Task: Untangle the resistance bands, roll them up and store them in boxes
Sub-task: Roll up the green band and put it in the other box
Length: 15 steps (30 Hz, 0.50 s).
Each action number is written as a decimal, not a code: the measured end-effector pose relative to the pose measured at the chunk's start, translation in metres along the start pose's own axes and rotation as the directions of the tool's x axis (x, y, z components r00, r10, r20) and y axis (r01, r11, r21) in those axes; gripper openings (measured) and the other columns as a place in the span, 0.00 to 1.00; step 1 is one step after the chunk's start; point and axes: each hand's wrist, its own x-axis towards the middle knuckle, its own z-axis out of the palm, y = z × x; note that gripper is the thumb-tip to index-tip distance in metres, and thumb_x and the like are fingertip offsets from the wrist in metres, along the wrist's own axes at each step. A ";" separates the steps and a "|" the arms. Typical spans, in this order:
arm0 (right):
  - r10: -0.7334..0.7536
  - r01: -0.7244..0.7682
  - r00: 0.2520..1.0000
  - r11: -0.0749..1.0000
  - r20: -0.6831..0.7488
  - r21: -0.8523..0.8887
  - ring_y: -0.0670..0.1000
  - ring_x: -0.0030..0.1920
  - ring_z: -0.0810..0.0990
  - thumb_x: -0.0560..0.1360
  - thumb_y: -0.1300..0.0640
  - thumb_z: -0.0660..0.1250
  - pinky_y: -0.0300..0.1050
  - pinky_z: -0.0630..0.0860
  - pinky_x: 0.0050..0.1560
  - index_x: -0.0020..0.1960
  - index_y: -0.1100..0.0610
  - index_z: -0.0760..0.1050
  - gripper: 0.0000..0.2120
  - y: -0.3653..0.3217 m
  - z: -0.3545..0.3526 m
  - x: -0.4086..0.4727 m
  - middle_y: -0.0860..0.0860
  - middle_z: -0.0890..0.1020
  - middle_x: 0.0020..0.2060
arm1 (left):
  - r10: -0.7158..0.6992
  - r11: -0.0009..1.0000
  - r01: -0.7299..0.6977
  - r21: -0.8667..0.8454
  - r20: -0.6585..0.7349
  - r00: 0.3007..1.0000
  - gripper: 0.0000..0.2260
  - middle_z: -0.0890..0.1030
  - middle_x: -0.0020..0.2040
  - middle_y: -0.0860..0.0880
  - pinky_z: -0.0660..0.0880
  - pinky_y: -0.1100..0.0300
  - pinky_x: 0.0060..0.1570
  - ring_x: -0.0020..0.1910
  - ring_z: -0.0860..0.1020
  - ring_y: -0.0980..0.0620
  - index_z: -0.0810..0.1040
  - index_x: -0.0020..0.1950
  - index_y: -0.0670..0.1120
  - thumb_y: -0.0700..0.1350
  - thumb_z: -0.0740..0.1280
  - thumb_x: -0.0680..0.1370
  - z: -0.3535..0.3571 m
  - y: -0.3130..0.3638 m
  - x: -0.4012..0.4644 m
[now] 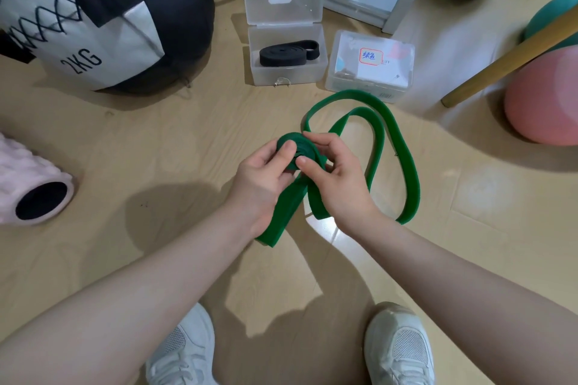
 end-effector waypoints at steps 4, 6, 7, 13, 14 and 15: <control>-0.002 -0.001 0.983 1.000 0.183 0.017 0.41 0.45 0.79 0.75 0.67 0.64 0.36 0.77 0.50 0.59 0.53 0.74 0.15 -0.014 -0.012 0.009 0.48 0.80 0.47 | -0.033 0.936 -0.011 0.352 0.119 0.992 0.04 0.83 0.44 0.53 0.72 0.62 0.50 0.48 0.80 0.57 0.79 0.48 0.50 0.47 0.67 0.75 -0.021 0.024 0.004; -0.015 0.038 0.955 0.997 0.296 -0.072 0.42 0.48 0.79 0.76 0.67 0.62 0.37 0.75 0.54 0.61 0.51 0.72 0.18 -0.027 -0.015 0.015 0.50 0.80 0.50 | -0.079 0.906 -0.001 0.423 0.170 0.982 0.08 0.83 0.46 0.50 0.74 0.56 0.56 0.50 0.80 0.52 0.76 0.52 0.48 0.45 0.67 0.74 -0.025 0.045 0.007; -0.036 0.089 0.938 0.986 0.345 -0.138 0.41 0.50 0.78 0.76 0.67 0.62 0.36 0.73 0.56 0.62 0.50 0.72 0.18 -0.036 -0.015 0.019 0.50 0.80 0.51 | -0.090 0.893 -0.003 0.451 0.183 0.979 0.10 0.83 0.47 0.49 0.75 0.53 0.57 0.50 0.81 0.51 0.75 0.54 0.47 0.44 0.68 0.73 -0.024 0.057 0.007; -0.056 0.268 0.857 0.897 0.512 -0.352 0.37 0.55 0.75 0.78 0.63 0.61 0.31 0.70 0.58 0.68 0.52 0.68 0.19 -0.108 -0.013 0.052 0.45 0.77 0.57 | 0.049 0.822 -0.172 0.543 0.233 0.971 0.06 0.84 0.44 0.50 0.77 0.57 0.47 0.44 0.81 0.53 0.79 0.48 0.52 0.41 0.68 0.74 -0.006 0.127 -0.001; -0.057 0.261 0.861 0.902 0.506 -0.343 0.42 0.55 0.76 0.77 0.62 0.61 0.36 0.71 0.59 0.69 0.52 0.65 0.21 -0.121 -0.011 0.058 0.47 0.77 0.57 | 0.085 0.836 -0.187 0.516 0.215 0.973 0.07 0.84 0.44 0.50 0.76 0.58 0.47 0.44 0.81 0.53 0.80 0.48 0.52 0.41 0.68 0.74 -0.003 0.140 -0.004; -0.066 0.236 0.870 0.926 0.489 -0.294 0.47 0.54 0.78 0.77 0.62 0.62 0.41 0.74 0.58 0.68 0.51 0.62 0.22 -0.135 -0.009 0.062 0.50 0.77 0.56 | 0.118 0.855 -0.196 0.481 0.188 0.975 0.07 0.84 0.44 0.50 0.76 0.58 0.48 0.44 0.81 0.53 0.80 0.49 0.51 0.40 0.68 0.74 0.001 0.153 -0.009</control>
